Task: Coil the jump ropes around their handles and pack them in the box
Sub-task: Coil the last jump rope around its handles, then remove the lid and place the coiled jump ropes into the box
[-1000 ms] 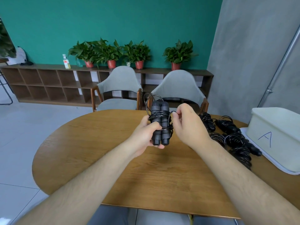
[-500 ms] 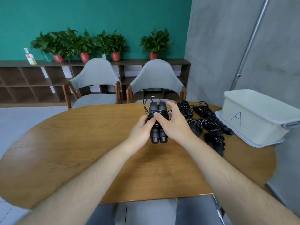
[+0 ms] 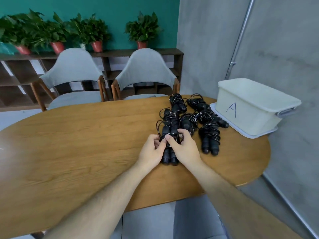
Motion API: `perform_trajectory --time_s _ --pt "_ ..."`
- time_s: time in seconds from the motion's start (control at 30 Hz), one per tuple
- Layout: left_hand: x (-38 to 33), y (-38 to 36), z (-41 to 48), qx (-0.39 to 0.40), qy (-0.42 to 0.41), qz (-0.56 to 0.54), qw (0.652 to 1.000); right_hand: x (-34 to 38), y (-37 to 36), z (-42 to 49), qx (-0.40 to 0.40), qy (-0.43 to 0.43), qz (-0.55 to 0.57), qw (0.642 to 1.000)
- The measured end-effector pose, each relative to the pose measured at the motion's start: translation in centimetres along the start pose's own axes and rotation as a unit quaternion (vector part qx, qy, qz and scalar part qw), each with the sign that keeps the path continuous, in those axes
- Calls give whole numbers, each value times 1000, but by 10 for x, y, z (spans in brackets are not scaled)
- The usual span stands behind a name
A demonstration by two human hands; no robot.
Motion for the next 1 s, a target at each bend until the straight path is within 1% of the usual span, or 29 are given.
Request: perform_trajectory --time_s 0.2,0.27,0.43,0.67,0.83,1.0 --pt "4 -4 7 -19 -50 110 993 -21 -13 4 -27 -3 31 999" --pt "3 -3 8 -33 -62 129 989 -25 -15 5 -29 -2 37 999" --pt "4 -1 6 -27 -58 115 991 -26 -17 6 -24 6 45 999" --pt "11 -1 9 -36 -53 104 992 -26 -19 5 -2 49 32 998" --pt "10 2 11 -62 -60 65 994 -28 -21 10 -11 56 37 998" --pt "12 2 10 -62 -61 40 995 -26 -16 7 -29 84 32 996"
Point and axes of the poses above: each hand's wrist, its own z-axis towards the middle knuckle, its own y-axis out of the back of the hand, x = y × z, the point moved 7 cm from there along z, towards the middle knuckle, and after that the axes turned 4 degrees about y, right-handed, at the moved point
